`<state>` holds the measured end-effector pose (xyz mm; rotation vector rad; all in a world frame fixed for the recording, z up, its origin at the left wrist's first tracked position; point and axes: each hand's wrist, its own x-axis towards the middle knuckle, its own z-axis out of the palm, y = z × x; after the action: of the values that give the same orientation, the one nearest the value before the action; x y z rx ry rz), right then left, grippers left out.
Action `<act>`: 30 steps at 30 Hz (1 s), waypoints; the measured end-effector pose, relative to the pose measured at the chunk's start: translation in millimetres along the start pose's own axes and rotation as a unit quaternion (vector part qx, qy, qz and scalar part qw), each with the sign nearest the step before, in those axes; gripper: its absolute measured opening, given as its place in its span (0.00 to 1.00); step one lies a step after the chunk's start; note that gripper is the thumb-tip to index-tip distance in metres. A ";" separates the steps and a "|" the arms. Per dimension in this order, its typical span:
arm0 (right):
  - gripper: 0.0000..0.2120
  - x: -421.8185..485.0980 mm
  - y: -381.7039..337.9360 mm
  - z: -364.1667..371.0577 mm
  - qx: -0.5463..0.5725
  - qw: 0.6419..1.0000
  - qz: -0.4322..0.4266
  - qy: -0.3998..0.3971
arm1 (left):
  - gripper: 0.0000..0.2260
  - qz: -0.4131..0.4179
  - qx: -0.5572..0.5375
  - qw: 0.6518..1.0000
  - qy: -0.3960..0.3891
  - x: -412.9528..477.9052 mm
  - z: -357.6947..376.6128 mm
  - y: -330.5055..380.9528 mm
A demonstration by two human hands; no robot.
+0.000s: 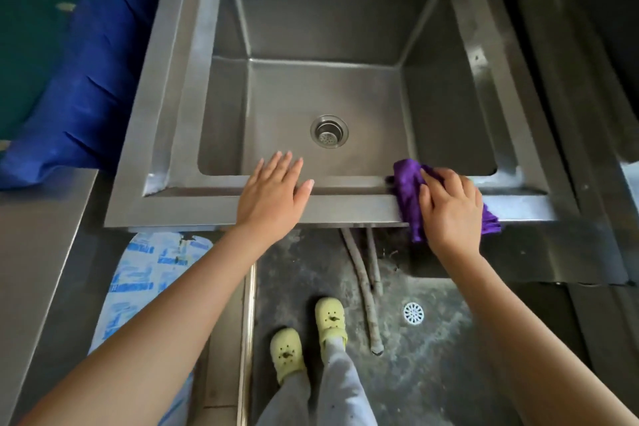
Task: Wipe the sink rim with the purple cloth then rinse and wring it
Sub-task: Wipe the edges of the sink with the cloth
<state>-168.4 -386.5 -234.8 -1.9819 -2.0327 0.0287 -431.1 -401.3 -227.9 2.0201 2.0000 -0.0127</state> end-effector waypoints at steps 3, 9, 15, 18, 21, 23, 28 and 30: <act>0.22 5.0 -7.3 0.9 -0.027 0.999 0.022 -0.009 | 0.25 0.006 0.035 0.999 0.015 -0.5 2.7 8.2; 0.26 -7.3 -91.3 14.9 -0.007 0.992 -0.100 -0.079 | 0.27 0.024 0.046 0.997 0.049 -0.1 2.8 7.5; 0.20 -4.4 -54.9 11.3 0.042 0.990 -0.123 -0.046 | 0.28 0.017 0.049 0.998 0.032 -4.3 -3.6 8.2; 0.18 2.0 -4.0 -1.3 0.027 0.995 -0.087 -0.027 | 0.30 0.015 0.053 0.998 0.019 -3.3 -4.2 10.6; 0.19 12.3 50.8 -11.4 -0.002 0.999 -0.045 -0.025 | 0.31 0.009 0.054 0.999 -0.002 -0.4 -3.6 10.3; 0.22 18.5 75.7 -14.9 -0.024 0.999 0.002 -0.029 | 0.30 -0.003 0.038 0.999 -0.028 3.0 -3.1 19.2; 0.23 15.2 67.0 -13.3 -0.045 0.995 0.086 -0.029 | 0.26 0.070 -0.018 0.995 -0.069 24.5 12.8 98.6; 0.23 5.9 47.0 -11.2 -0.036 0.996 0.080 -0.035 | 0.24 0.070 -0.016 0.996 -0.061 33.8 19.1 119.9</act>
<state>-120.1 -380.7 -233.4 -2.2133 -1.9383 0.0620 -308.9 -370.9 -229.0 2.0807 1.7718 -0.0726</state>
